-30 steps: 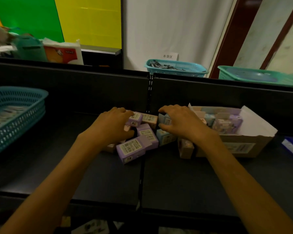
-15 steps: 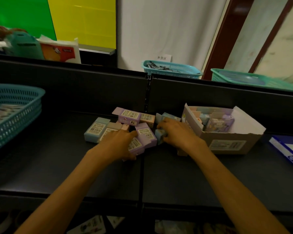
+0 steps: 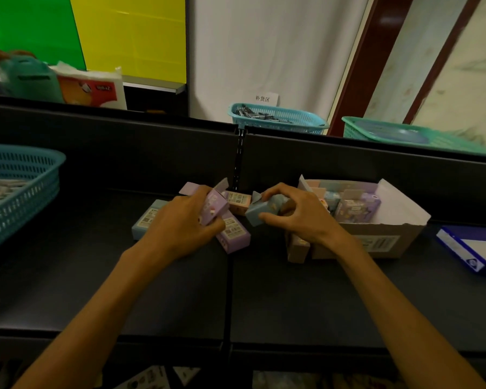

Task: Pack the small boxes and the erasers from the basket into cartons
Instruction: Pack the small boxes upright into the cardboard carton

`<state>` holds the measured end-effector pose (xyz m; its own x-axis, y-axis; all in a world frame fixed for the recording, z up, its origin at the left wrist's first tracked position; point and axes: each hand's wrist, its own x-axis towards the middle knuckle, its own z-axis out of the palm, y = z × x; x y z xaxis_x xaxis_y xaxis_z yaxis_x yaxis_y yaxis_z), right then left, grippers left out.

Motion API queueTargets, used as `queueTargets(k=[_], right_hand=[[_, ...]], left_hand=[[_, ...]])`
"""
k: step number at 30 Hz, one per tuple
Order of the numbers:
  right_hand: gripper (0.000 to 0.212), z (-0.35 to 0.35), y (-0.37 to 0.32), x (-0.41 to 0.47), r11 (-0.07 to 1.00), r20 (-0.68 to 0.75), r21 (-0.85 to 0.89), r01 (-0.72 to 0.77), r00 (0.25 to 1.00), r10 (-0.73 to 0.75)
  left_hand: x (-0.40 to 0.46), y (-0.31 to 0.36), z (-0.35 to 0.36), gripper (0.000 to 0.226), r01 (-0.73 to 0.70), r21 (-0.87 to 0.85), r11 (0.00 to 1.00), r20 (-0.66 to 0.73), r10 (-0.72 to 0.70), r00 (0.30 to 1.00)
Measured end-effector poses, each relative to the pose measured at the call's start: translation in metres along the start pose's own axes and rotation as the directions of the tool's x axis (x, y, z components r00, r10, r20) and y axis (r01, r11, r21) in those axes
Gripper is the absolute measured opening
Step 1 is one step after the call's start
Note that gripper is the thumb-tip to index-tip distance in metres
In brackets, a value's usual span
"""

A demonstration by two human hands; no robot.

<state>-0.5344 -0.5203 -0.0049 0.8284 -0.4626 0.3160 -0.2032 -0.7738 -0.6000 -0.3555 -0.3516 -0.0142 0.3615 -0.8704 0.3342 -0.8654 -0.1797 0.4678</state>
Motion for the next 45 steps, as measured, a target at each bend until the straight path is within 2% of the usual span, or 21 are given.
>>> queueTargets(k=[4, 8, 14, 17, 20, 23, 27, 29, 33, 35, 39, 45], right_hand=[[0.018, 0.001, 0.002, -0.002, 0.997, -0.144, 0.068, 0.041, 0.989, -0.030], [0.010, -0.005, 0.005, -0.003, 0.985, -0.203, 0.160, 0.062, 0.979, -0.028], [0.016, -0.019, 0.008, -0.006, 0.954, -0.288, 0.290, 0.076, 0.958, 0.011], [0.023, -0.033, 0.008, -0.009, 0.932, -0.297, 0.357, 0.069, 0.954, 0.043], [0.025, -0.049, 0.013, -0.013, 0.890, -0.311, 0.456, -0.001, 0.937, 0.161], [0.017, -0.072, 0.026, -0.020, 0.816, -0.307, 0.577, -0.037, 0.916, 0.259], [0.008, -0.113, 0.056, -0.031, 0.785, -0.332, 0.619, -0.039, 0.892, 0.307], [0.014, -0.135, 0.075, -0.035, 0.748, -0.312, 0.663, -0.043, 0.892, 0.328], [0.036, -0.181, 0.118, -0.044, 0.651, -0.165, 0.747, -0.136, 0.911, 0.379], [0.035, -0.199, 0.138, -0.048, 0.656, -0.131, 0.740, -0.148, 0.925, 0.356], [0.030, -0.225, 0.170, -0.054, 0.678, -0.168, 0.727, -0.106, 0.930, 0.326], [0.034, -0.245, 0.208, -0.054, 0.808, -0.260, 0.580, -0.103, 0.917, 0.304]], left_hand=[[0.007, 0.002, 0.002, 0.040, 0.013, -0.155, 0.988, -0.052, -0.021, 0.998], [0.015, 0.007, 0.006, 0.032, -0.024, -0.275, 0.961, -0.064, 0.006, 0.998], [0.028, 0.022, 0.015, 0.031, -0.064, -0.406, 0.912, -0.110, 0.021, 0.994], [0.039, 0.033, 0.019, 0.030, -0.091, -0.405, 0.910, -0.138, 0.037, 0.990], [0.051, 0.048, 0.024, 0.031, -0.126, -0.442, 0.888, -0.153, 0.064, 0.986], [0.064, 0.069, 0.030, 0.033, -0.171, -0.452, 0.875, -0.172, 0.103, 0.980], [0.086, 0.105, 0.045, 0.033, -0.196, -0.454, 0.869, -0.197, 0.117, 0.973], [0.097, 0.126, 0.054, 0.034, -0.190, -0.482, 0.855, -0.202, 0.102, 0.974], [0.121, 0.167, 0.078, 0.031, -0.178, -0.503, 0.846, -0.200, 0.086, 0.976], [0.133, 0.183, 0.090, 0.029, -0.174, -0.462, 0.870, -0.200, 0.089, 0.976], [0.153, 0.209, 0.112, 0.037, -0.172, -0.418, 0.892, -0.184, 0.103, 0.978], [0.178, 0.232, 0.134, 0.042, -0.131, -0.263, 0.956, -0.104, 0.107, 0.989]])
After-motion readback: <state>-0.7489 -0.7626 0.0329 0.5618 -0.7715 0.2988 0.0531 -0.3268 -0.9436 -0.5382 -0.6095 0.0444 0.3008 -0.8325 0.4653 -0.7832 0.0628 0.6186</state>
